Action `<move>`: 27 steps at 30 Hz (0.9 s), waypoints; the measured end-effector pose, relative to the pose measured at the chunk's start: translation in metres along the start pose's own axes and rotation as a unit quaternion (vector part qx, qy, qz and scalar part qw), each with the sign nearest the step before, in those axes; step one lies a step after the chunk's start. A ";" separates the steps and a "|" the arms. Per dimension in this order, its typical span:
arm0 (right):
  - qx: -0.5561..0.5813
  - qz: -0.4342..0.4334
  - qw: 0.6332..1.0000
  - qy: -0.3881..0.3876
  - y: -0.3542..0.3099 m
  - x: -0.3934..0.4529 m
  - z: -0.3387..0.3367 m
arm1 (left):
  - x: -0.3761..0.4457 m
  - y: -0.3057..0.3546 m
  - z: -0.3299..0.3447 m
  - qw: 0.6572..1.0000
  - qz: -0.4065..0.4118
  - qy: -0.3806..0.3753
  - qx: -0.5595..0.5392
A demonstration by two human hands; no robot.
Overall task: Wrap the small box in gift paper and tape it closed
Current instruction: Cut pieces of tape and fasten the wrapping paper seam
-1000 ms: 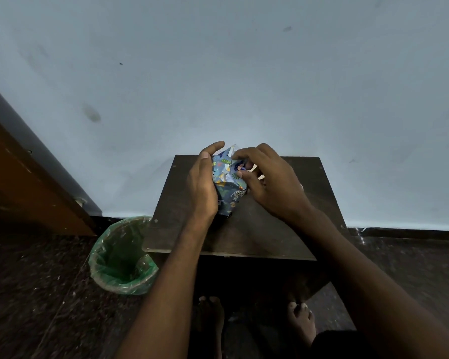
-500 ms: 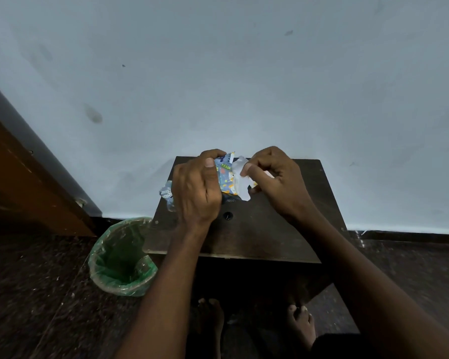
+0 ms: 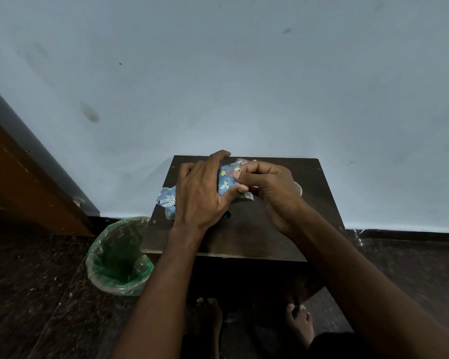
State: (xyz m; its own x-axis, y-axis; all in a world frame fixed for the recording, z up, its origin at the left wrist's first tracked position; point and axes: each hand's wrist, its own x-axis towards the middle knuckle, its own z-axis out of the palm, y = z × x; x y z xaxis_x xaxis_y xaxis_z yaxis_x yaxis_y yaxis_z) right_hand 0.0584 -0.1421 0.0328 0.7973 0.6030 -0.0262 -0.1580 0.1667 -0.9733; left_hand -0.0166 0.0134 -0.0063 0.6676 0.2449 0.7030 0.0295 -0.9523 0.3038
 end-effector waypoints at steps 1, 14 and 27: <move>-0.006 -0.007 1.000 0.010 0.002 0.002 -0.002 | 0.000 -0.001 0.000 1.000 -0.004 -0.024 -0.015; -0.103 -0.014 0.994 0.023 0.004 0.007 -0.017 | -0.001 -0.002 0.001 0.997 0.030 0.012 0.073; -0.244 -0.135 0.959 0.042 0.013 0.009 -0.008 | -0.002 0.001 0.004 0.997 0.003 0.053 0.057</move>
State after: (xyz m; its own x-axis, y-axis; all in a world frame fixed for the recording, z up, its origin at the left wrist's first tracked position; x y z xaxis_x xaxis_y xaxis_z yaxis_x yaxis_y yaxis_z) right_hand 0.0679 -0.1410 0.0177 0.8183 0.5206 0.2437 0.3363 -0.0897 -0.9375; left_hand -0.0147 0.0114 -0.0105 0.5859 0.2513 0.7704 0.1134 -0.9668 0.2291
